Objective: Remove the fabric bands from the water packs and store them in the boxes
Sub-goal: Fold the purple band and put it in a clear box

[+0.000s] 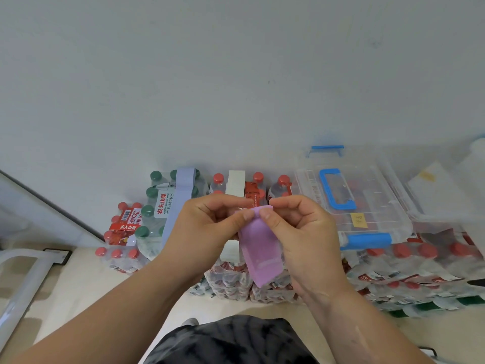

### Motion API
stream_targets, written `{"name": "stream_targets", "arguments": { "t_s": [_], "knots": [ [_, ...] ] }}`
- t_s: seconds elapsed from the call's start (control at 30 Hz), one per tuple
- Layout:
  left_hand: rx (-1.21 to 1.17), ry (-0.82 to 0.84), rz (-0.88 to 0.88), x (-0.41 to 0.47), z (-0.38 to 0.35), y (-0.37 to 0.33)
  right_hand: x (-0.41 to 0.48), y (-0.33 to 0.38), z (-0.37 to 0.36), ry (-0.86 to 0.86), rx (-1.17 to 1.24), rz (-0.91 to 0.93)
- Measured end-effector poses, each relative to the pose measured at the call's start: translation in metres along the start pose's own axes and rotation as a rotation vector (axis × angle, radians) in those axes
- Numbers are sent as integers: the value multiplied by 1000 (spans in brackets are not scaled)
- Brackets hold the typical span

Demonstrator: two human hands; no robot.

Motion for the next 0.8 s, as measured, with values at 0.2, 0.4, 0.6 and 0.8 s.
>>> {"name": "stream_targets", "arguments": {
  "t_s": [0.2, 0.4, 0.6, 0.8],
  "knots": [
    [40, -12, -21, -1, 6, 2, -1, -4, -1, 10, 36, -19],
    [73, -14, -32, -2, 7, 4, 1, -7, -2, 4, 31, -8],
    [-8, -83, 10, -1, 6, 2, 3, -8, -6, 119, -22, -39],
    [-77, -76, 77, 2, 1, 7, 8, -7, -4, 123, -39, -36]
  ]
}}
Point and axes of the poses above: each hand's wrist, its own x-axis towards the middle knuckle, its own z-axis out of the back of the hand, y = z × x, the point moved 4 cm from there along x, towards the middle knuckle, and after that the axes turned 6 degrees about -z, right-handed, at the moved point
